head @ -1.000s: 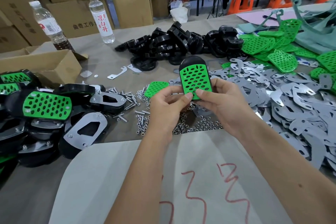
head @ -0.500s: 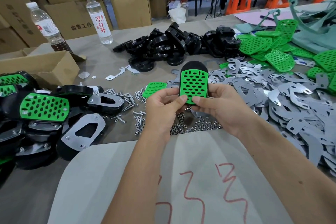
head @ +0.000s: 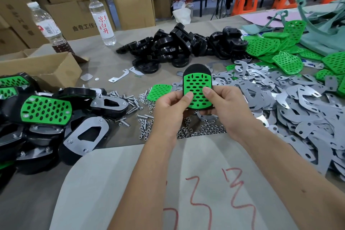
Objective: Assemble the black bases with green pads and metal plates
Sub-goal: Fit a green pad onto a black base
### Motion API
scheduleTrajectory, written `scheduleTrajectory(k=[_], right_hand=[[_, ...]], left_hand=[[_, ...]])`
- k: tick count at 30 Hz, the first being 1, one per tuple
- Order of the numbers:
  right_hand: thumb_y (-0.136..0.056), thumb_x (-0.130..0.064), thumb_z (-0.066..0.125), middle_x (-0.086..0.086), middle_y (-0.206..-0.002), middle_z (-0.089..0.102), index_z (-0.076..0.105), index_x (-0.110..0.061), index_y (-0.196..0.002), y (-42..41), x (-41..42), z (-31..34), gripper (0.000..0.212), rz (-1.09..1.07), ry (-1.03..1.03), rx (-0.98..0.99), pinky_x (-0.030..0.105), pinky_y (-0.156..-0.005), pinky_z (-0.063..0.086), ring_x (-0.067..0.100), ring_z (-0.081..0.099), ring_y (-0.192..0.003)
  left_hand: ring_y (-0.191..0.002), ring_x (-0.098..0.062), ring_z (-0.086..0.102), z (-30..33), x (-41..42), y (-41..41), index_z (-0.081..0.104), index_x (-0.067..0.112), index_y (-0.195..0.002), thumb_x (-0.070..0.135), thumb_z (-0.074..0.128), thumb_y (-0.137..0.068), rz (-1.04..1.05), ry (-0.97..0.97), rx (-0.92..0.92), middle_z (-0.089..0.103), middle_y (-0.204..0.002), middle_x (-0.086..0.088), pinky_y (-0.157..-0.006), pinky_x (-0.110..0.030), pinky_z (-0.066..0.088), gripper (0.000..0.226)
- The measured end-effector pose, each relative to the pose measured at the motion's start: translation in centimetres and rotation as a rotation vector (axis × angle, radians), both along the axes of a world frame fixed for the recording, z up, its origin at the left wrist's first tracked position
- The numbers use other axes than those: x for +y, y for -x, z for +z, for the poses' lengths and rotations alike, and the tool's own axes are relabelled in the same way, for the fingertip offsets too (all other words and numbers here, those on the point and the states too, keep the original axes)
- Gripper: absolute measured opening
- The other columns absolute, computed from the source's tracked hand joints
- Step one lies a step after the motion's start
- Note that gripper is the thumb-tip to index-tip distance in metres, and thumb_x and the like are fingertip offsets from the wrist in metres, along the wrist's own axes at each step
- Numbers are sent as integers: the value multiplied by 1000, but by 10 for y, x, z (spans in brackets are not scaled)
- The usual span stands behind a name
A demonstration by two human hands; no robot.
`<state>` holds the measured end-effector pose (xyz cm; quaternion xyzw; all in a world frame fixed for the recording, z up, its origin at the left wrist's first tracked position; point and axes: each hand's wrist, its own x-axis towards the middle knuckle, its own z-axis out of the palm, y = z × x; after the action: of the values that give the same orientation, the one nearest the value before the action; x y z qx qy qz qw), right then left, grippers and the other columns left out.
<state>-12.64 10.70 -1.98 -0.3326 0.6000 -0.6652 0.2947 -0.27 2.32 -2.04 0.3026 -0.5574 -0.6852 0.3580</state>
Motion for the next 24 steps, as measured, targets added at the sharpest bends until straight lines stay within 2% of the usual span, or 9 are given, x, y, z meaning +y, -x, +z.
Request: scheduleTrajectory(k=[3, 6, 10, 12, 14, 16, 20, 22, 24], right_hand=[[-106, -15, 56, 8, -94, 80, 76, -9, -106, 1, 1, 2, 21, 47, 16, -37, 30, -64, 61, 20, 75, -81], [-102, -18, 60, 16, -108, 78, 74, -1, -113, 5, 4, 5, 24, 161, 16, -201, 30, -67, 59, 24, 75, -92], [-88, -27, 72, 19, -118, 74, 63, -1, -127, 11, 6, 6, 48, 90, 64, -317, 51, -81, 62, 36, 74, -106], [-93, -18, 71, 19, -114, 76, 67, -5, -124, 11, 6, 6, 34, 21, 101, -250, 55, -80, 62, 34, 76, -101], [-96, -6, 68, 16, -105, 78, 71, -7, -114, 7, 5, 6, 19, -39, 128, -156, 51, -81, 63, 29, 76, -96], [-95, 0, 68, 14, -98, 79, 72, -7, -110, 3, 2, 3, 17, -69, 140, -83, 43, -82, 63, 26, 76, -93], [-92, 6, 70, 10, -90, 79, 72, -10, -100, -5, -1, 3, 18, -57, 156, 8, 34, -77, 60, 22, 75, -84], [-92, 5, 69, 13, -88, 78, 72, -15, -91, -4, 1, 6, 20, -16, 152, -35, 43, -79, 61, 26, 74, -83], [-93, 2, 69, 22, -94, 75, 69, -14, -89, -2, 3, 8, 16, 48, 121, -111, 59, -85, 58, 34, 72, -87]], left_hand=[[-95, -39, 76, 0, -1, -2, 76, 3, -94, 5, 66, -97, 9, 11, 16, 79, -96, -18, -91, -54, 60, 11], [-85, -33, 75, 2, -2, -4, 76, 4, -90, 2, 66, -96, 1, 13, 24, 78, -92, -17, -86, -51, 62, 12], [-86, -28, 75, 3, -4, -5, 78, 13, -83, 1, 66, -95, -46, 64, -16, 79, -91, -14, -81, -44, 63, 21], [-84, -23, 74, 3, -3, -4, 78, 20, -75, 1, 68, -95, -48, 92, -72, 79, -88, -8, -74, -36, 61, 29], [-91, -25, 70, 4, -1, -2, 77, 18, -82, 4, 69, -95, 19, 59, -58, 76, -93, -9, -88, -49, 60, 20], [-99, -27, 67, 8, 2, 0, 74, 12, -98, 13, 71, -97, 98, -4, 2, 74, -101, -9, -102, -63, 52, 4], [-103, -36, 69, 10, 1, -1, 73, 11, -102, 15, 70, -98, 178, -72, 17, 73, -100, -7, -100, -72, 48, 7], [-97, -33, 66, 12, 0, -2, 72, 9, -102, 11, 67, -99, 170, -75, 16, 71, -99, -10, -99, -74, 48, 6], [-95, -31, 65, 12, -1, -2, 71, 8, -102, 10, 65, -100, 168, -57, -3, 70, -98, -12, -97, -75, 48, 6]])
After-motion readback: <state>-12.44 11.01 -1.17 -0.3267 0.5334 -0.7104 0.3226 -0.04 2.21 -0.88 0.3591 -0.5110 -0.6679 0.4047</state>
